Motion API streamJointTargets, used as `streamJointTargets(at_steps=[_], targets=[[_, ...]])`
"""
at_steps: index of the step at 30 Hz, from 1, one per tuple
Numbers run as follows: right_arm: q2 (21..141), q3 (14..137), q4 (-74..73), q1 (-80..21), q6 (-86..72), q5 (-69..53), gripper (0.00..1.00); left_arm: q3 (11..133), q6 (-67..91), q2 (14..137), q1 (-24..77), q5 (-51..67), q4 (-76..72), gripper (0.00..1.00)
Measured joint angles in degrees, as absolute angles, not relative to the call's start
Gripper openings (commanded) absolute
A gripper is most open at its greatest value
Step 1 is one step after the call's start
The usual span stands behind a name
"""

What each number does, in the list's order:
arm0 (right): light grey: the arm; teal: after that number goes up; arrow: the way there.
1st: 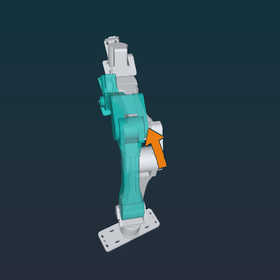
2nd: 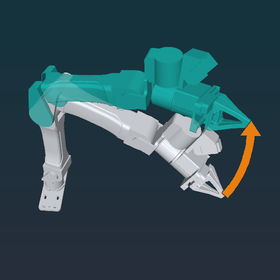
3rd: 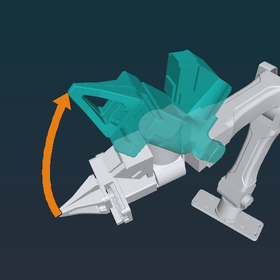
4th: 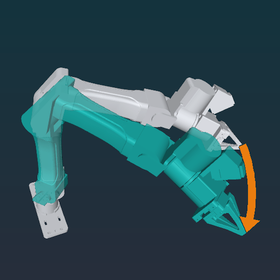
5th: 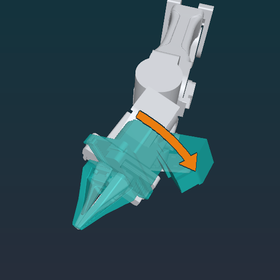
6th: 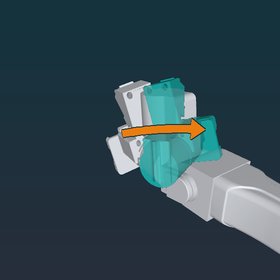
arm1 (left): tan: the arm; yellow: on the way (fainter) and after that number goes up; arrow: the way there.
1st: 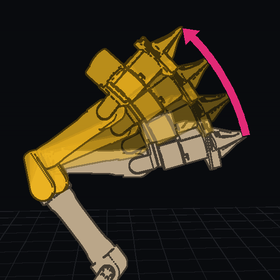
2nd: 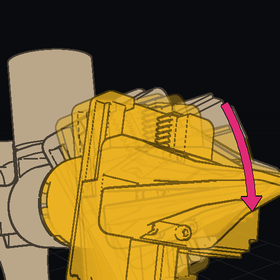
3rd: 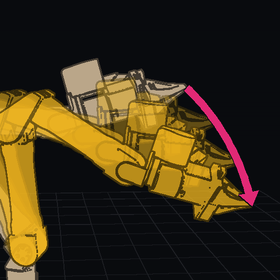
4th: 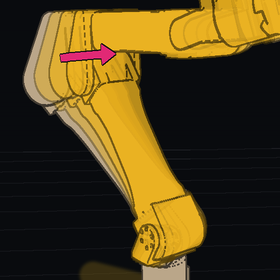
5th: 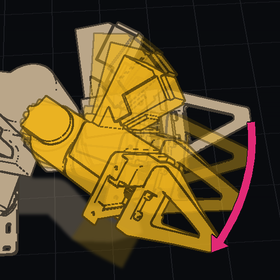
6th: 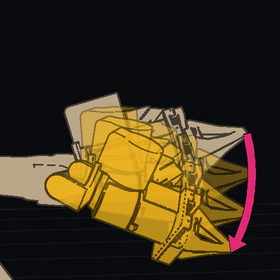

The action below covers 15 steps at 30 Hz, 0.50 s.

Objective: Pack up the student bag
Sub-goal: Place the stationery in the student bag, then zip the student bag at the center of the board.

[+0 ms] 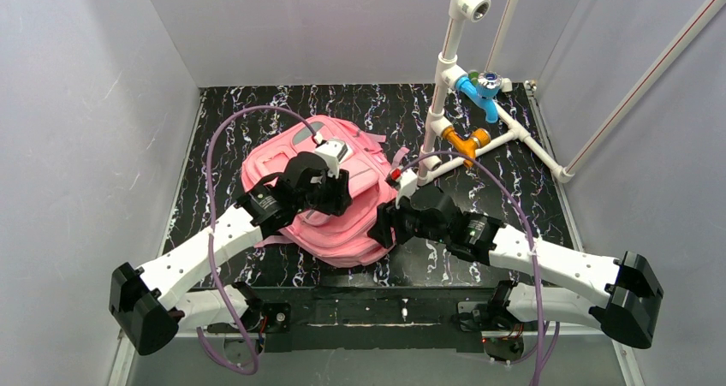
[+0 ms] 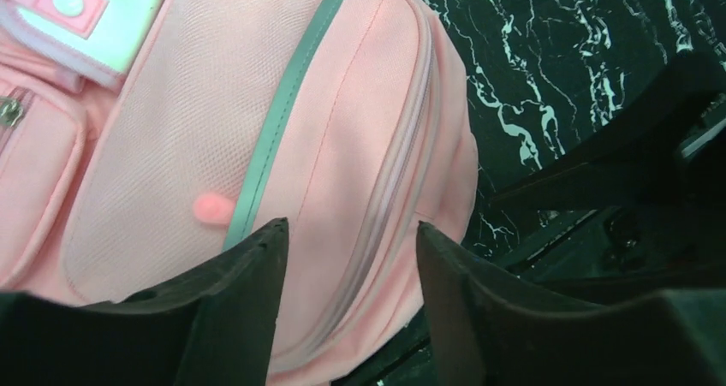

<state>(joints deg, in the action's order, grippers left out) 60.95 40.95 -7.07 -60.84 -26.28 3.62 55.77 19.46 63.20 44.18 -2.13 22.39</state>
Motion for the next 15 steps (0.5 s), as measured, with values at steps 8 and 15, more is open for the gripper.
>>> streamJointTargets(at_steps=[8,15], targets=[[64.71,43.42,-5.52,-67.09,-29.28,3.97,0.73,54.0,21.65,46.35,44.31,-10.61,30.3,0.82],[65.43,41.67,5.32,-67.35,-39.9,7.92,0.83,37.06,25.61,31.31,44.21,-16.49,28.4,0.82]])
